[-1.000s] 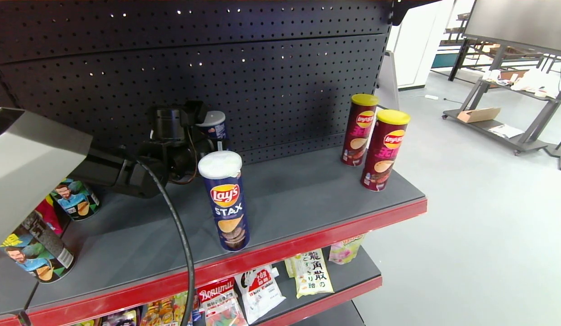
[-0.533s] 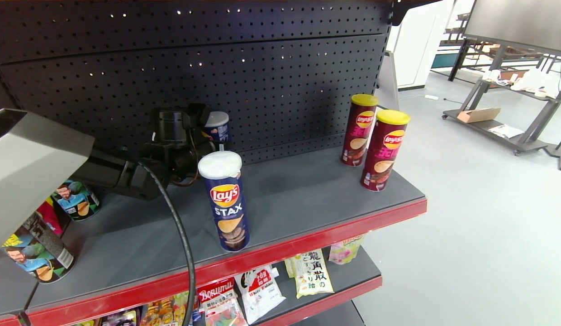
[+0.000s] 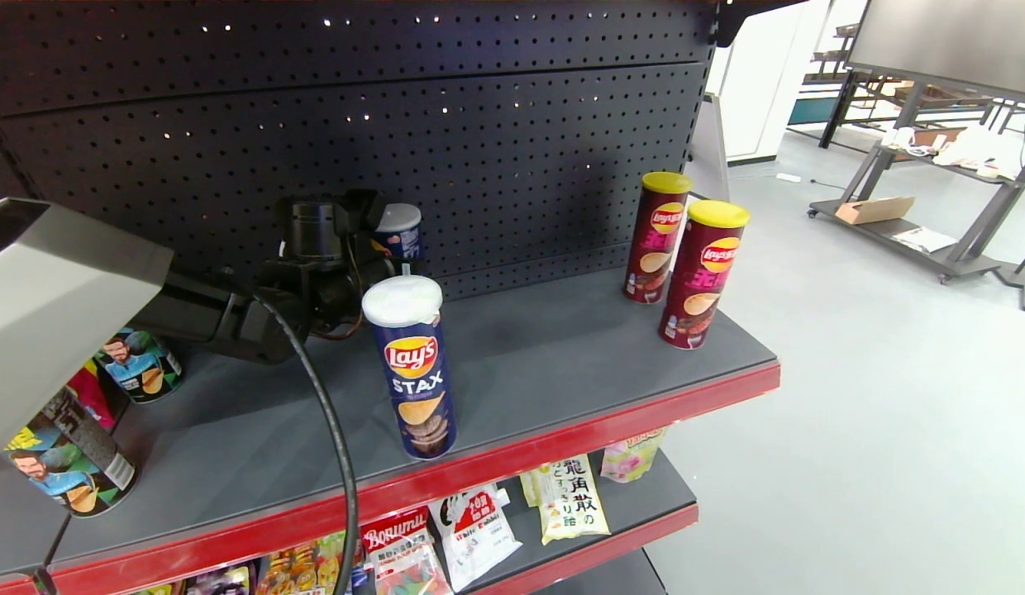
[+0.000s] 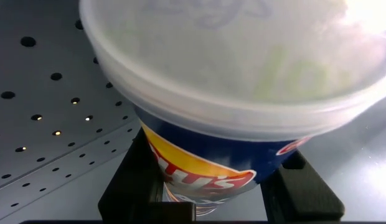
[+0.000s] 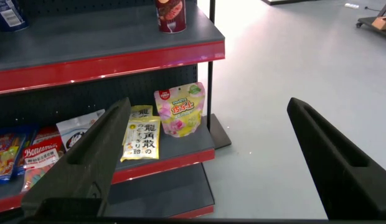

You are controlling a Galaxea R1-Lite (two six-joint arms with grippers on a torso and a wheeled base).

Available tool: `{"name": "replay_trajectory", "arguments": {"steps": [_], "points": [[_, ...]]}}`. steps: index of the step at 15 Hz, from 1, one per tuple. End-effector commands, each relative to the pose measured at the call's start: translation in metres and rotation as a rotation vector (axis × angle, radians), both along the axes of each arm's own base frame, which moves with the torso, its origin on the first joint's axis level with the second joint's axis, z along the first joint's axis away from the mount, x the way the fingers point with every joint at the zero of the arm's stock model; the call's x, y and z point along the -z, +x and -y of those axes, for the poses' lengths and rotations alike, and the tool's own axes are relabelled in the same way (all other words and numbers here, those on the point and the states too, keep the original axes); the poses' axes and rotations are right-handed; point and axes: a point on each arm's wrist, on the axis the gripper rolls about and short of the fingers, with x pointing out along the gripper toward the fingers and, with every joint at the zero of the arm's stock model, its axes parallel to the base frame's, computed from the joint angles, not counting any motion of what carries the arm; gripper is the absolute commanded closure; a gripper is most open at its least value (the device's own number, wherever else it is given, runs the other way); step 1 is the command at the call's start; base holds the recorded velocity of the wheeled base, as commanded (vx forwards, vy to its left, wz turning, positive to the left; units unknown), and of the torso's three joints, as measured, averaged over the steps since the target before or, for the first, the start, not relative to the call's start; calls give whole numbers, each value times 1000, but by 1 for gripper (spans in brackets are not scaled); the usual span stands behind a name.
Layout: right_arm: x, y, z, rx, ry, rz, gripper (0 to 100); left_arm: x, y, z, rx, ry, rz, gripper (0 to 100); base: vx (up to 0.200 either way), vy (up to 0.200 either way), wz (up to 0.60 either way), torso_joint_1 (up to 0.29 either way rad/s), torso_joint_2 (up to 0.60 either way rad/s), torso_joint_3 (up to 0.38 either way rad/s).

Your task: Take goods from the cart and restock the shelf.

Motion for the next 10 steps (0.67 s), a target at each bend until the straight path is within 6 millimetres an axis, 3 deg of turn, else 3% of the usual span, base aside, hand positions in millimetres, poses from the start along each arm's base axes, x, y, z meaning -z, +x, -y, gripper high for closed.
{"name": "replay_trajectory", "arguments": {"steps": [1, 4, 5, 10], "points": [[0, 0, 0, 1, -1, 0, 0, 1, 0, 0, -3, -1, -2, 100, 0, 0, 0, 0, 0, 0], [0, 0, 0, -1, -1, 0, 0, 1, 0, 1, -1, -1, -3, 100, 0, 0, 0, 0, 0, 0], [0, 0, 0, -1, -1, 0, 0, 1, 0, 1, 0, -2, -2, 0, 0, 0, 0, 0, 0, 0], [0, 0, 0, -1, -1, 0, 0, 0, -1, 3, 6, -5, -2, 0, 0, 0, 0, 0, 0, 0]]}}
